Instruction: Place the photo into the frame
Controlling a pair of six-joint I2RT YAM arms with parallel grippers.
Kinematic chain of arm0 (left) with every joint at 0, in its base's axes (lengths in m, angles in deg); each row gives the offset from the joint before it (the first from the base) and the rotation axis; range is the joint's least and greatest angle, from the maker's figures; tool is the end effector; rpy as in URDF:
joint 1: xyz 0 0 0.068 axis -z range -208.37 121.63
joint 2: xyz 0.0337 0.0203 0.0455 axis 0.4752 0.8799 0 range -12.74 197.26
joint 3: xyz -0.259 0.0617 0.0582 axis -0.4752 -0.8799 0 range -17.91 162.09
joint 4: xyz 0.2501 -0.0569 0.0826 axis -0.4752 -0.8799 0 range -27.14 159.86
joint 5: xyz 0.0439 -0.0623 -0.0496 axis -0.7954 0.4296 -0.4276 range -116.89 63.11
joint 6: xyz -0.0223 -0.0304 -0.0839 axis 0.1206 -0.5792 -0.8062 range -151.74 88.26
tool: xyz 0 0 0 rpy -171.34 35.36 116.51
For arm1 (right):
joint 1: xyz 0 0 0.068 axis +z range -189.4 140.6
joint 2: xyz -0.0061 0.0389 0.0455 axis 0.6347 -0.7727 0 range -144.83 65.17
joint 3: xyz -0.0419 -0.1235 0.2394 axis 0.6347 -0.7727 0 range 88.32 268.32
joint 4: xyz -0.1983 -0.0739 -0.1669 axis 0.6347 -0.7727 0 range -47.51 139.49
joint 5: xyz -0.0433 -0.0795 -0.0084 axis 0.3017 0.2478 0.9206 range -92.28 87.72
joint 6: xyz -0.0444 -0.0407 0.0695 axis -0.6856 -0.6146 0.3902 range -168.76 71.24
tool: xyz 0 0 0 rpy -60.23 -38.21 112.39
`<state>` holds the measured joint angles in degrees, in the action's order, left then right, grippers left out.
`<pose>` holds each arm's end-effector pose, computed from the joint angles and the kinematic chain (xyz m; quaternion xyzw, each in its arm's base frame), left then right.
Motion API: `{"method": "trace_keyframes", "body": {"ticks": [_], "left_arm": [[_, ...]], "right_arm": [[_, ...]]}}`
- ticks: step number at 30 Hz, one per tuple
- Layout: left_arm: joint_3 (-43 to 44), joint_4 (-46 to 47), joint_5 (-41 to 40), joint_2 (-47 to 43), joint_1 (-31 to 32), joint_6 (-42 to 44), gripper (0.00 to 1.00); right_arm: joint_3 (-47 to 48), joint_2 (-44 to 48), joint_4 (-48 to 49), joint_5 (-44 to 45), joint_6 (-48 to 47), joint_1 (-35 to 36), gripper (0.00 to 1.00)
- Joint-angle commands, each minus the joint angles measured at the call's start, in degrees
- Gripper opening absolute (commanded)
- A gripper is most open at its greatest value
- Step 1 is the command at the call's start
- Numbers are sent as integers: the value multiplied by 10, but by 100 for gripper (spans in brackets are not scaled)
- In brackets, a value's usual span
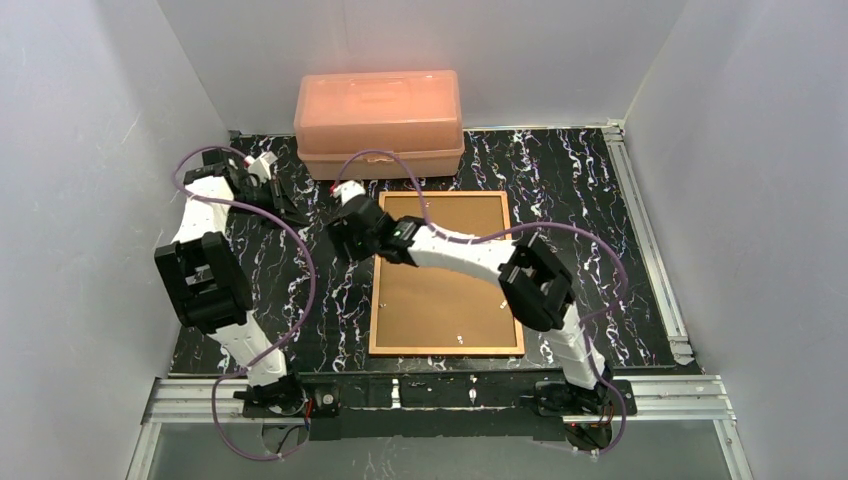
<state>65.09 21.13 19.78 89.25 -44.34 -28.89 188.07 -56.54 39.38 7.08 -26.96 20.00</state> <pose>0.3853 0.0477 0.2247 -0.0269 0.9037 -0.3544 0.2386 0.2906 0.4648 0.2162 -0.2436 0.8382 0.2599 0.4129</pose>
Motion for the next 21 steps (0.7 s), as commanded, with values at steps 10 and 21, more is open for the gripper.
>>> {"method": "trace_keyframes", "body": {"ticks": [10, 21], "left_arm": [[-35, -82, 25, -77, -45, 63, 7], [-44, -85, 35, -79, -48, 67, 7]], "right_arm": [[105, -100, -178, 152, 4, 29, 60], [99, -108, -164, 153, 5, 29, 56]]}}
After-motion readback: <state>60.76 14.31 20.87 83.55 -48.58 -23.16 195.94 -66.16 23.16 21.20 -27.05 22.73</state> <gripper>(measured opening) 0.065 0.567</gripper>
